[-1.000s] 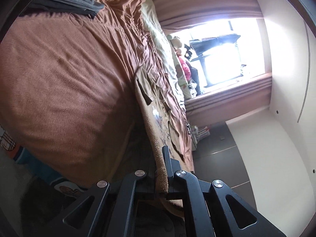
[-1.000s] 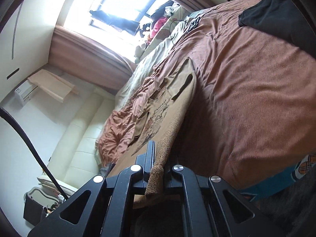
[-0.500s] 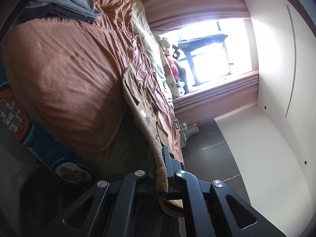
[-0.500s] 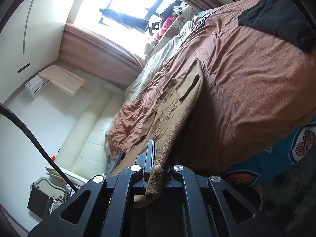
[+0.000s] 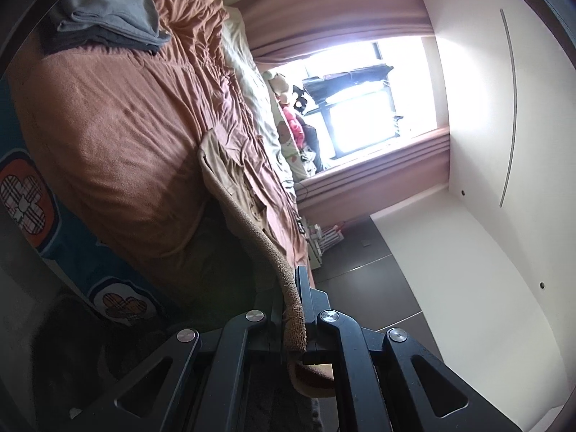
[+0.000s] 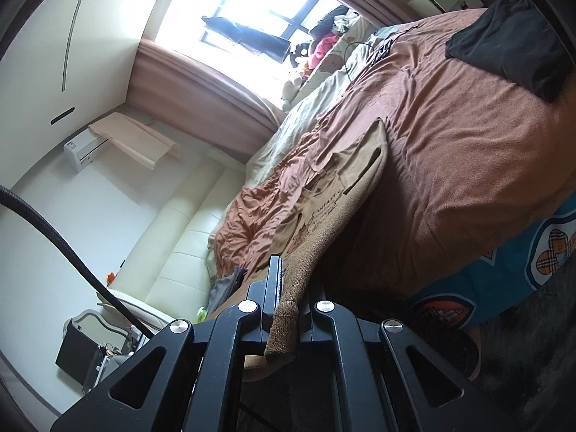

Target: Fold small clothes

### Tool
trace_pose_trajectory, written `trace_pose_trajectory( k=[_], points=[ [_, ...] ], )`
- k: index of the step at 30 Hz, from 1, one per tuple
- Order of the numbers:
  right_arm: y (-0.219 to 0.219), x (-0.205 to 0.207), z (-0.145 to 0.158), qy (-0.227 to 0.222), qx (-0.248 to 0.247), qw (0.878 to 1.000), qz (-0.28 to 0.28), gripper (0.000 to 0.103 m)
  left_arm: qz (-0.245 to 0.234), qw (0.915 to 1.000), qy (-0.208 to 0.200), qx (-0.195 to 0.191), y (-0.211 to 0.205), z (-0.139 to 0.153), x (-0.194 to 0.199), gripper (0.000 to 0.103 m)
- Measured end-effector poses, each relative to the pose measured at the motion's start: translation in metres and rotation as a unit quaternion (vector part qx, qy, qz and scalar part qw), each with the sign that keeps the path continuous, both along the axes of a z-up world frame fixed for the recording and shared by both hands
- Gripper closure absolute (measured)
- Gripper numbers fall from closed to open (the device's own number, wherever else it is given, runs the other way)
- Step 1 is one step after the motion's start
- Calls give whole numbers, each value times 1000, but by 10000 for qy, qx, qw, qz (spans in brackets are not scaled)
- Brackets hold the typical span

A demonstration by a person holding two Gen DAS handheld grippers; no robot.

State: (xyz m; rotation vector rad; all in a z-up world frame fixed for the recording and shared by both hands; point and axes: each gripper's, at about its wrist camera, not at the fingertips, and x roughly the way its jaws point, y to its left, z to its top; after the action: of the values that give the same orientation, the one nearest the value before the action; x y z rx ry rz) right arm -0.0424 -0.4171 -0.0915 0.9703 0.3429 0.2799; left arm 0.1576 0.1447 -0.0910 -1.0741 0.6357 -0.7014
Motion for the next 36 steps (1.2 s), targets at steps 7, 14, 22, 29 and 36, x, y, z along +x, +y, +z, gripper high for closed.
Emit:
trace_pose_trajectory(
  k=[7, 14, 22, 29, 36],
  points=[
    [-7, 13, 3, -16, -17, 10000, -32, 102, -46, 10000, -12, -72, -1, -1, 15, 100],
    [-16, 41, 14, -22, -57, 10000, -64, 102, -93, 9999, -113, -79, -9, 16, 45, 100],
    [-27, 77, 27, -28, -143, 9999, -52, 102, -151, 9996, -247, -16, -21, 42, 91, 100],
    [-46, 128, 39, -75, -156, 9998, -34, 102, -149, 9993, -294, 189, -39, 65, 142, 100],
    [-52, 193, 61, -124, -387, 9991, 100, 102, -52, 9987, -325, 387, -48, 82, 184, 100]
  ],
)
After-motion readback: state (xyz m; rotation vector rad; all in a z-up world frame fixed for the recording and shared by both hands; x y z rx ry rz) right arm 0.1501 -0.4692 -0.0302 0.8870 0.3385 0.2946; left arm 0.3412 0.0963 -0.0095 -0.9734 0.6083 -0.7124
